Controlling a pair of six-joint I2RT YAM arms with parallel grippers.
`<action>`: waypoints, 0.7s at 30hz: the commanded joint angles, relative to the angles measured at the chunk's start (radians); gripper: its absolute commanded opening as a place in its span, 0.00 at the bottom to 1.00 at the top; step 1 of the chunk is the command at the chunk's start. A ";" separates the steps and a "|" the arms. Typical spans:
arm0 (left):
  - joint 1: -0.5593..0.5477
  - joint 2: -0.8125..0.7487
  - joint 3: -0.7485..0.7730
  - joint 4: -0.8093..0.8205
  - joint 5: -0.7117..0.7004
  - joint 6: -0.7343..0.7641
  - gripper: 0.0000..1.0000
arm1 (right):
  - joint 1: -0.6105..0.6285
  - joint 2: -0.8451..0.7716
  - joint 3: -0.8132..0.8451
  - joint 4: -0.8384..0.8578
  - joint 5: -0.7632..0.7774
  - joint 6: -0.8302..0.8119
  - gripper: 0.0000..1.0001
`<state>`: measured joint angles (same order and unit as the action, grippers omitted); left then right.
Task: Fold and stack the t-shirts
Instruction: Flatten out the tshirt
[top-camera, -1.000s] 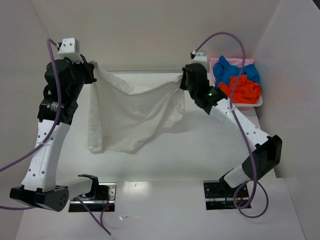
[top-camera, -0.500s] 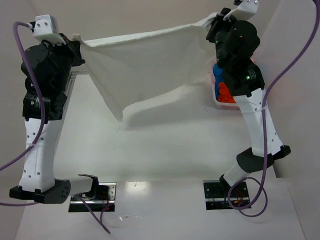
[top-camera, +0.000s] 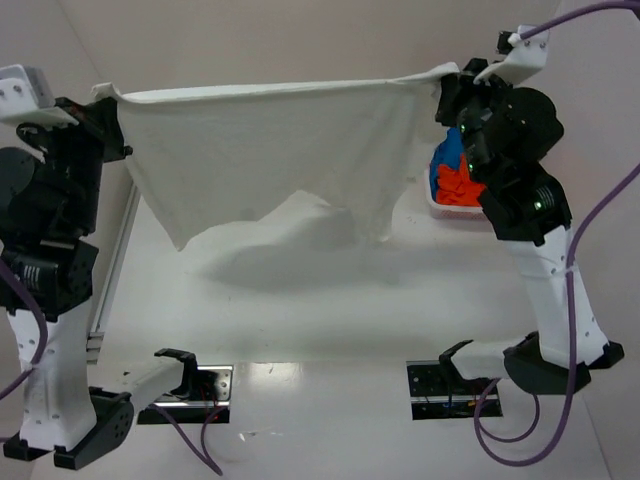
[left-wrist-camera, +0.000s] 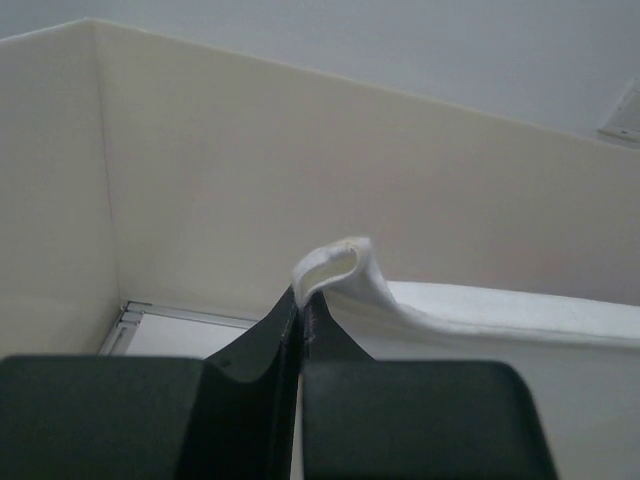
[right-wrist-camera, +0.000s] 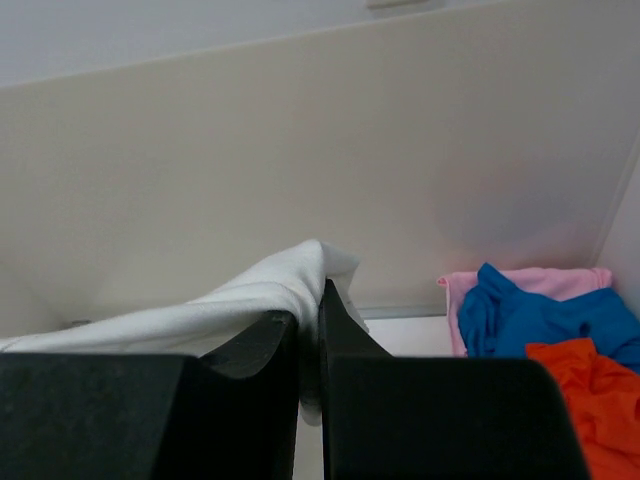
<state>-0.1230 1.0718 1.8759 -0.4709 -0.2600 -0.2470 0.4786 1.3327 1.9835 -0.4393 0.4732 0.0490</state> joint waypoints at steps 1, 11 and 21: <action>0.010 -0.096 -0.053 0.020 -0.065 -0.015 0.00 | -0.009 -0.153 -0.057 0.031 0.001 0.025 0.00; 0.010 -0.367 -0.279 -0.037 -0.007 -0.060 0.00 | -0.009 -0.423 -0.284 -0.062 -0.134 0.112 0.00; -0.049 -0.463 -0.139 -0.091 -0.125 -0.046 0.00 | -0.009 -0.411 -0.072 -0.108 -0.186 0.091 0.00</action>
<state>-0.1757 0.6163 1.7176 -0.6125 -0.1913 -0.3187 0.4824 0.9131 1.8492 -0.6018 0.1913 0.1635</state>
